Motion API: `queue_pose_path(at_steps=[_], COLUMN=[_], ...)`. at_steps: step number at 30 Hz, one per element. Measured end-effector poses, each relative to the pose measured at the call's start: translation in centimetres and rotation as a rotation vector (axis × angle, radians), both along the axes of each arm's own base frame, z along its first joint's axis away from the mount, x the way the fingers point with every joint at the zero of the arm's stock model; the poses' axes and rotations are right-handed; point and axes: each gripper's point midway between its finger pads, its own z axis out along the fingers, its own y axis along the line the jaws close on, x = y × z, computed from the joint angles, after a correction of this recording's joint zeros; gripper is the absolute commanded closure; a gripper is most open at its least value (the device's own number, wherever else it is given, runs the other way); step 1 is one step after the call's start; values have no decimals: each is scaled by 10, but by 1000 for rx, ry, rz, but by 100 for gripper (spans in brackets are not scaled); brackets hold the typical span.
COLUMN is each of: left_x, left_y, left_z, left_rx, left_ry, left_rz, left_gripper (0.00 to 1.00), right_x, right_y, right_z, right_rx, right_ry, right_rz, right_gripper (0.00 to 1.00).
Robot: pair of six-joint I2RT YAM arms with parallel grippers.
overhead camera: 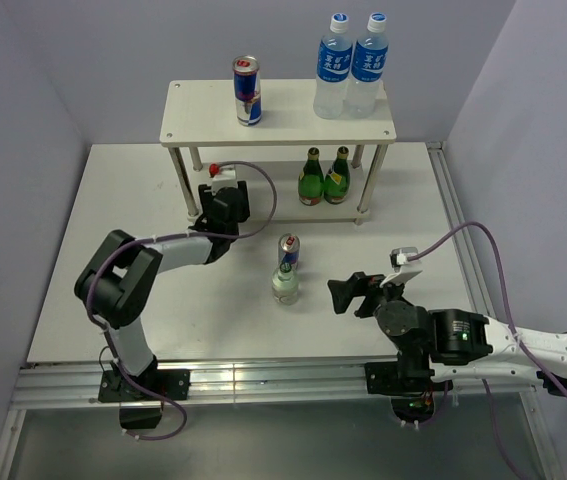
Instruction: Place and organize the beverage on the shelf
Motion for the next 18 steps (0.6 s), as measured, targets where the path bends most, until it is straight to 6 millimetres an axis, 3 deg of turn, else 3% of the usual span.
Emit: queue_pose_path(at_steps=[11, 14, 15, 16, 18], left_x=[45, 49, 51, 52, 53], left_y=[4, 10, 11, 12, 14], left_z=[-2, -3, -3, -2, -2], left_rx=[-6, -7, -8, -10, -10], left_ry=[-5, -4, -5, -6, -6], left_rz=[40, 51, 53, 54, 57], left_gripper=[100, 80, 69, 48, 31], right_x=[0, 0, 0, 0, 0], right_y=[-3, -4, -4, -4, -4], right_z=[-1, -4, -4, -4, -4], right_rx=[2, -7, -8, -9, -10], right_ry=[-3, -2, -2, -2, -2], right_rz=[-4, -5, -5, -6, -6], right_gripper=[0, 0, 0, 0, 0])
